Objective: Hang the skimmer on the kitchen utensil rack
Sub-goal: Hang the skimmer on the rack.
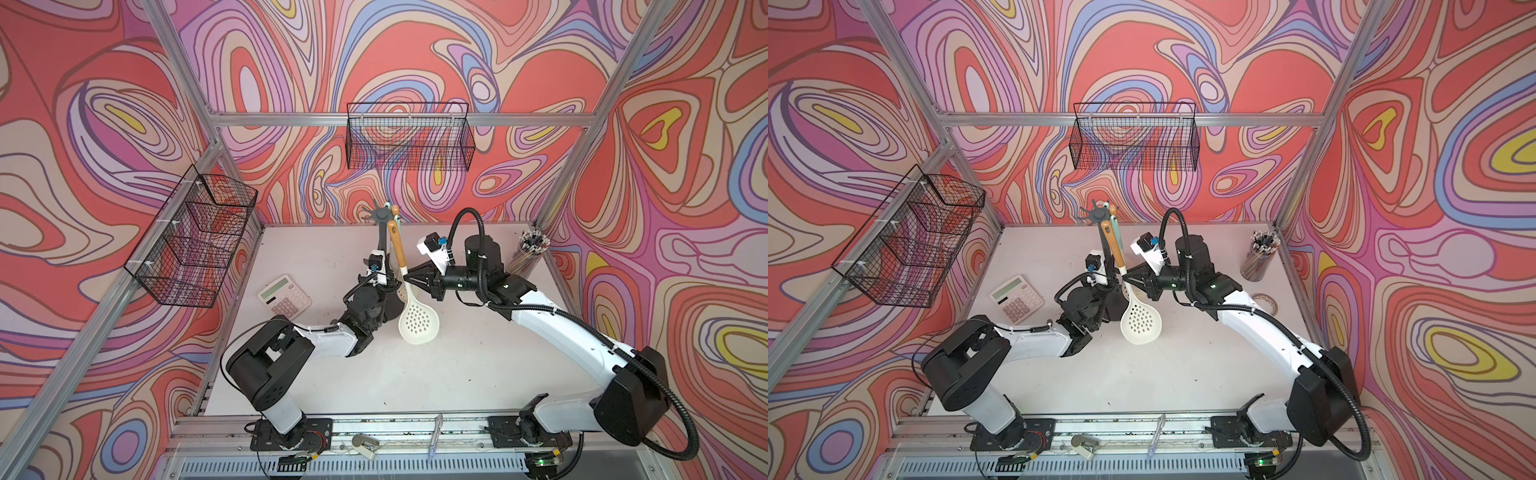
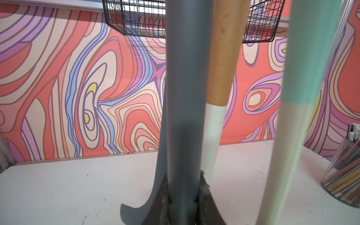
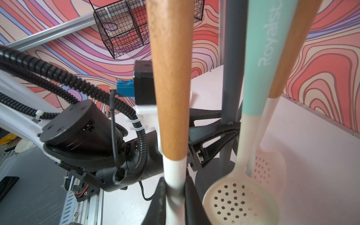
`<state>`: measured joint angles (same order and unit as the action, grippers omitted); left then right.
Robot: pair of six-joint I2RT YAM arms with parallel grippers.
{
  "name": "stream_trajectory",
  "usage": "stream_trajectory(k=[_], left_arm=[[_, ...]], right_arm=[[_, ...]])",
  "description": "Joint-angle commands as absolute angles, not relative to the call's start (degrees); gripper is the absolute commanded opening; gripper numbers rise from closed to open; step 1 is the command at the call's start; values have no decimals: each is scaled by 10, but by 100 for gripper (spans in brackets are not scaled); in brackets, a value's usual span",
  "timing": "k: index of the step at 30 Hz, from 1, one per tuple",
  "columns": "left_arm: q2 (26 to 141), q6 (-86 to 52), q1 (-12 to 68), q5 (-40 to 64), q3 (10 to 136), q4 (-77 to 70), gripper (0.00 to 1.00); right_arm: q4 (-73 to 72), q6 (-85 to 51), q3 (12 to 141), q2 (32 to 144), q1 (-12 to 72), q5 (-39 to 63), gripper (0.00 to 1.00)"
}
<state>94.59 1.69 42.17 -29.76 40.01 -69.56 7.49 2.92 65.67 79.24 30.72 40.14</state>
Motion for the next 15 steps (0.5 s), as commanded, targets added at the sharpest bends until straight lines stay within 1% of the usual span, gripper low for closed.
stream_trajectory(k=[1,10,15], left_arm=[[947,34,420,-296,394,-719,0],[942,33,420,-286,386,-723,1],[930,36,420,-287,380,-727,22]], right_arm=[[78,39,684,801,303,417,0],[135,70,702,814,297,431,0],[127,64,693,804,295,430,0]])
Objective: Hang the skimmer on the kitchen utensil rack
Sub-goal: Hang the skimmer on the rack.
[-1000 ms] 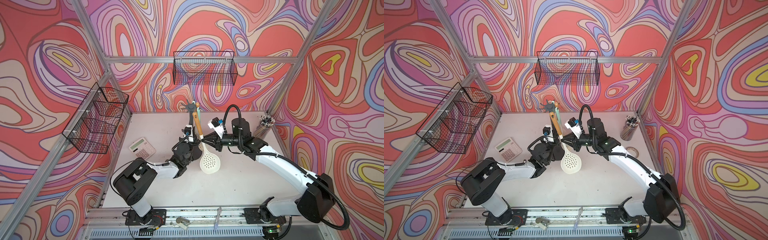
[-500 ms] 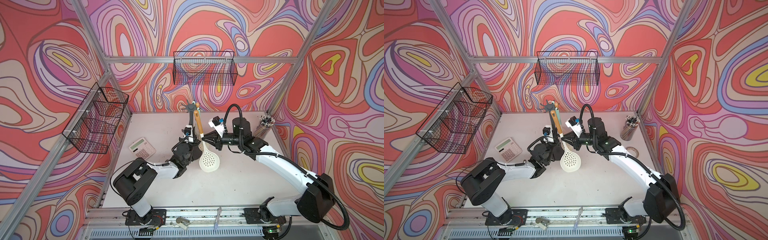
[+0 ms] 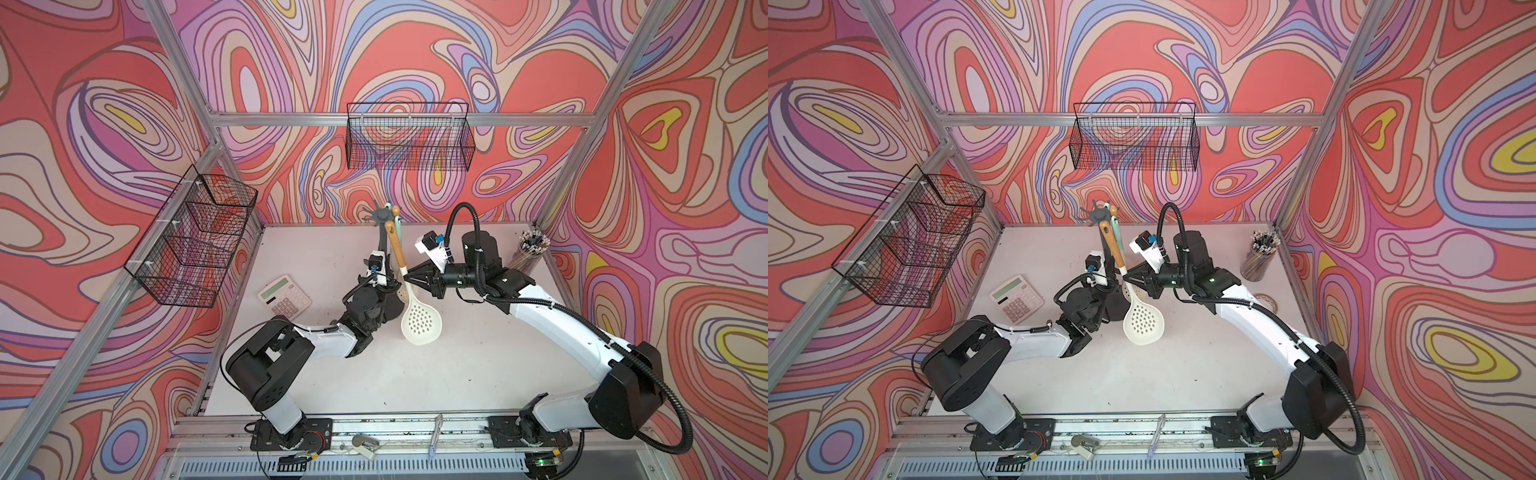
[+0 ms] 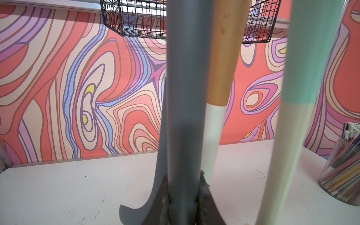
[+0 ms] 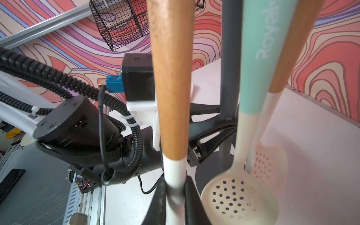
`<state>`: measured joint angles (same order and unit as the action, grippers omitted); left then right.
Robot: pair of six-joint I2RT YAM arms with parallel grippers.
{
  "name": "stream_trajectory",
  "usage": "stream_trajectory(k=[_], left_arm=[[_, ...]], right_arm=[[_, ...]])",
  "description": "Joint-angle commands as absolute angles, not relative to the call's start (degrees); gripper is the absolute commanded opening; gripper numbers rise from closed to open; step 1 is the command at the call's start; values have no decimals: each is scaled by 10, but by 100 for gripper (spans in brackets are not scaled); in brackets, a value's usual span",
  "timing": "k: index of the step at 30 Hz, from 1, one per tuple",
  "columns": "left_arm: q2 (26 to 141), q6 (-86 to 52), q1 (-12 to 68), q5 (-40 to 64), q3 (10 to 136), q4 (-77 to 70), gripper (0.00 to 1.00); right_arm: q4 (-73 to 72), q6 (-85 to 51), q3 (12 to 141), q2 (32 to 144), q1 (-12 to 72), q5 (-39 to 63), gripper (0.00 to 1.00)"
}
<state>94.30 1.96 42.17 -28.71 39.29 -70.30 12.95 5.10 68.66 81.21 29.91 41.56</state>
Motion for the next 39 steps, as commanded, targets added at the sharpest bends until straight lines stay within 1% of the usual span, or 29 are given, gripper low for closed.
stream_trajectory(k=[1,5,10,13,24,28,39], left_arm=[[927,37,420,-287,379,-728,26],[915,43,420,-280,374,-727,41],[902,47,420,-267,368,-719,53],[893,49,420,-255,362,-719,57],[855,50,420,-234,322,-724,62],[833,58,420,-239,304,-722,64],[780,78,420,-260,266,-708,66]], right_arm=[[125,62,692,801,295,430,0],[122,59,694,793,294,432,0],[122,58,695,787,294,428,0],[127,61,698,790,295,427,0],[124,59,701,807,294,432,0],[122,56,705,814,294,432,0],[115,45,716,835,294,437,0]])
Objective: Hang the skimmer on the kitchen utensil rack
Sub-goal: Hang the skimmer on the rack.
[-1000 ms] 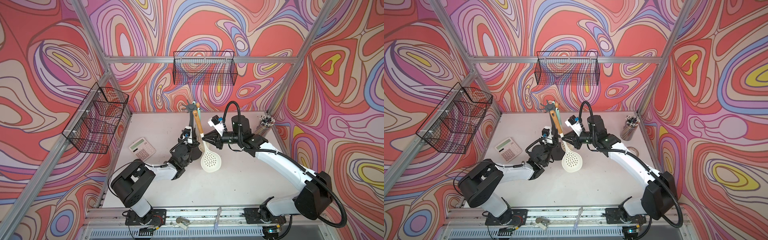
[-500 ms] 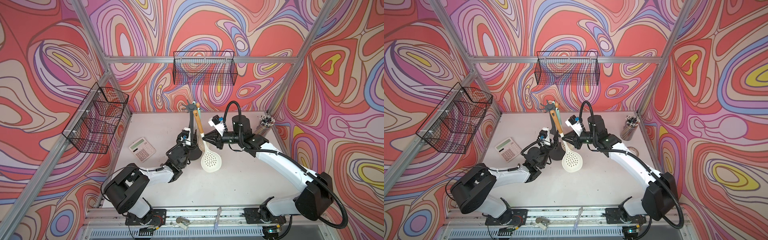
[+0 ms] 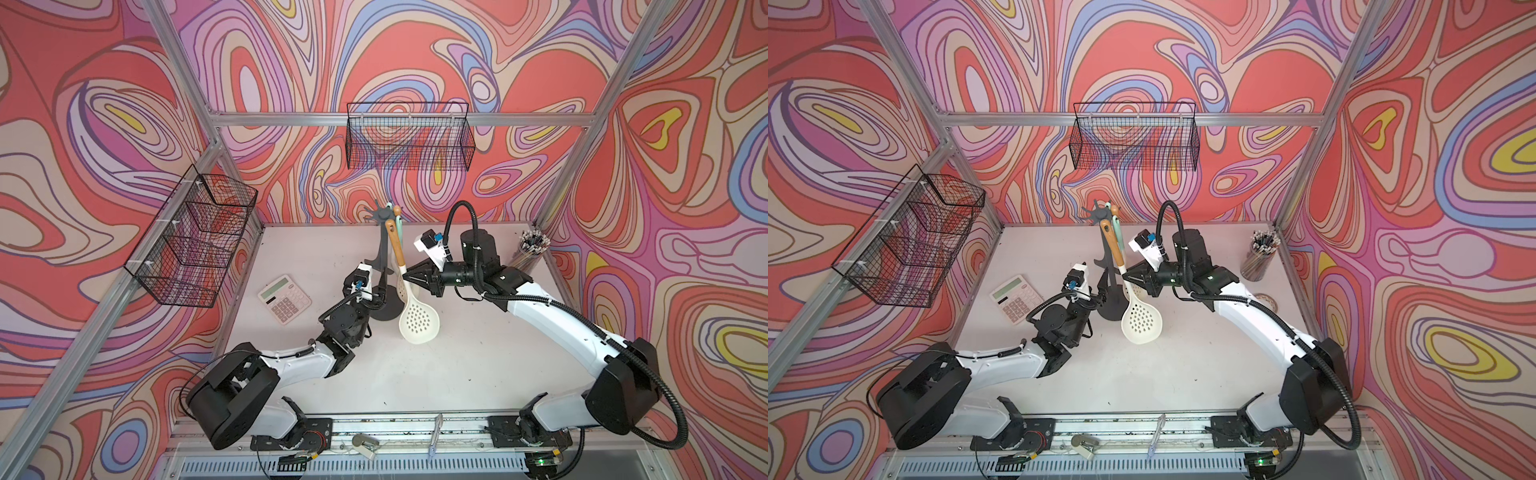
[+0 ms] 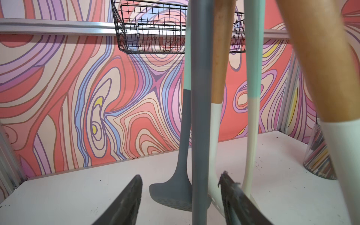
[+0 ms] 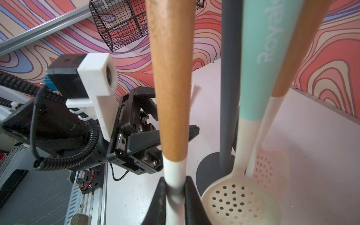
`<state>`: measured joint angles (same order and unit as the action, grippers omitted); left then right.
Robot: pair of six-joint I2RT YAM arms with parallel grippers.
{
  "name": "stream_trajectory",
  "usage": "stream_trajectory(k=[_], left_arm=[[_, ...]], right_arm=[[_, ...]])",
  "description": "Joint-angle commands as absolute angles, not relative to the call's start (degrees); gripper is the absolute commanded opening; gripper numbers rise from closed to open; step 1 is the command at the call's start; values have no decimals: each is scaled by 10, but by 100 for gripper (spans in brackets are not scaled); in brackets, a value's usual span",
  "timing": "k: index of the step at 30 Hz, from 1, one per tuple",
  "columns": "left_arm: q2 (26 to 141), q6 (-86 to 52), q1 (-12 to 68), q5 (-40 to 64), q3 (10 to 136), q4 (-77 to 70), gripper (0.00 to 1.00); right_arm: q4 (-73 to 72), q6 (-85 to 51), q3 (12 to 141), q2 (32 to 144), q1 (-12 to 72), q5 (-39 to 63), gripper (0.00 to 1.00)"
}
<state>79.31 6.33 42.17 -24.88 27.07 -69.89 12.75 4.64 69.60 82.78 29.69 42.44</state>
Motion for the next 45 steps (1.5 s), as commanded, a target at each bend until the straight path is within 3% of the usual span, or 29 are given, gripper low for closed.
stream_trajectory(k=[1,26,45], left_arm=[[778,80,420,-261,266,-706,66],[758,94,420,-278,254,-713,67],[740,107,420,-290,246,-707,69]], right_arm=[[114,44,717,836,294,437,0],[105,17,713,864,294,430,0],[98,9,701,856,295,424,19]])
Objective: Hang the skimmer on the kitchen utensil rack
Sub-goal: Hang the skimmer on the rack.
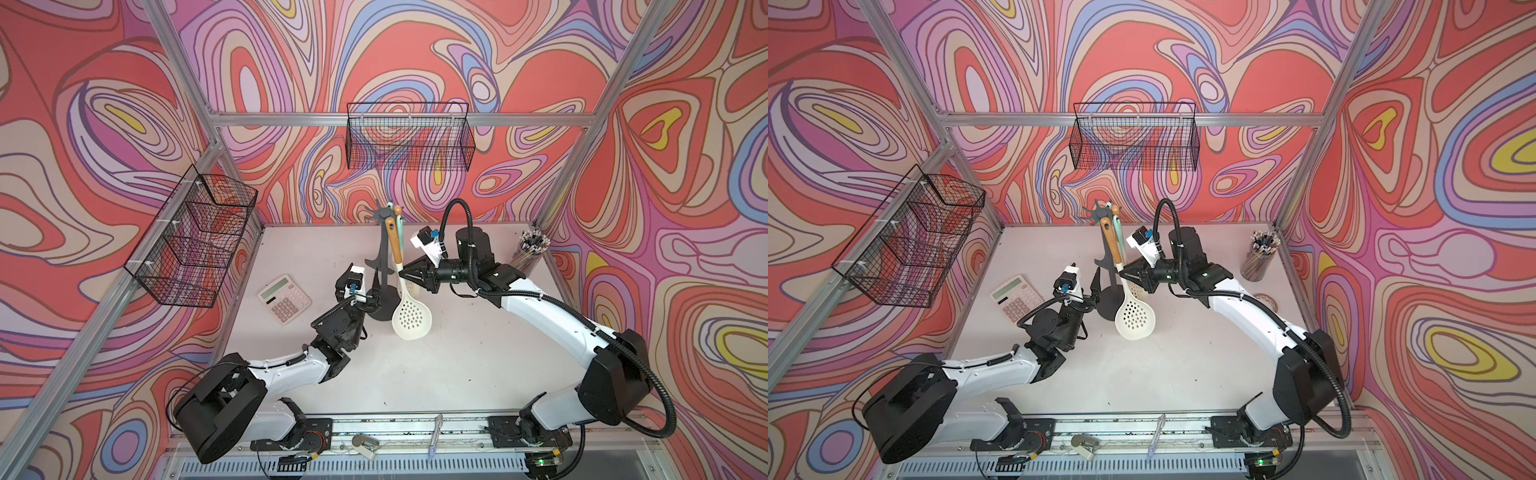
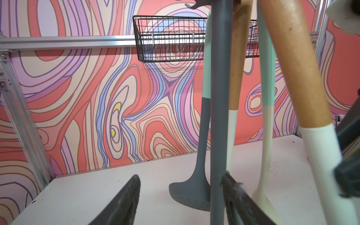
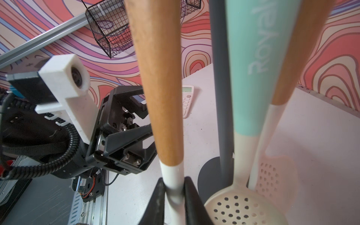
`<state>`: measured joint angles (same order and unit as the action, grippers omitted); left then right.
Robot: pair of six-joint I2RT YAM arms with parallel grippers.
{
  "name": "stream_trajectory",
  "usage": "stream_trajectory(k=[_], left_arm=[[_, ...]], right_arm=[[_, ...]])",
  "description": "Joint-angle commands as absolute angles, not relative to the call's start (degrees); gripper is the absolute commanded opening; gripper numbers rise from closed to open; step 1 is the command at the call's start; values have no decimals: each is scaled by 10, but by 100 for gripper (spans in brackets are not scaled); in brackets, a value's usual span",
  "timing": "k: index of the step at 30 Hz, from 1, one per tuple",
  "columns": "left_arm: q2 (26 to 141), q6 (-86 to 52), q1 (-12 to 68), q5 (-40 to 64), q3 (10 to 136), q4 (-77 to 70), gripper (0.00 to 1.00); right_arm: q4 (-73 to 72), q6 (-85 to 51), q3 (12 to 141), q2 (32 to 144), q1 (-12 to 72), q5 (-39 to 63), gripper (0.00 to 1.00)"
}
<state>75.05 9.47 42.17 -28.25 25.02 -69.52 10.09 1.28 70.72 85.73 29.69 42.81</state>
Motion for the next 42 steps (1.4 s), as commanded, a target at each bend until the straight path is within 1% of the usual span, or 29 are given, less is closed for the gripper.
stream_trajectory(k=[1,3,15,22,27,29,33,35,38,39,42], left_arm=[[740,108,420,-291,247,-706,69],[740,110,420,-292,247,-706,69],[738,120,420,-301,247,-707,69],[725,125,419,-306,246,-696,69],[691,140,418,-322,243,-668,71],[671,139,414,-329,243,-641,73],[626,116,388,-326,229,-596,77],[604,90,361,-319,224,-558,79],[575,42,306,-298,216,-507,80],[569,38,291,-293,212,-499,81],[576,58,268,-303,212,-490,83]], right_arm=[[98,8,701,855,295,425,22],[98,8,704,856,294,426,25],[103,10,707,854,294,425,26],[114,15,706,835,295,392,26],[124,12,687,805,288,289,22],[99,-4,663,787,275,252,19],[14,-49,590,737,239,179,20],[-18,-64,560,719,224,131,22],[-61,-88,525,706,193,82,29],[-73,-94,516,707,183,63,32],[-90,-96,505,726,175,-12,37]])
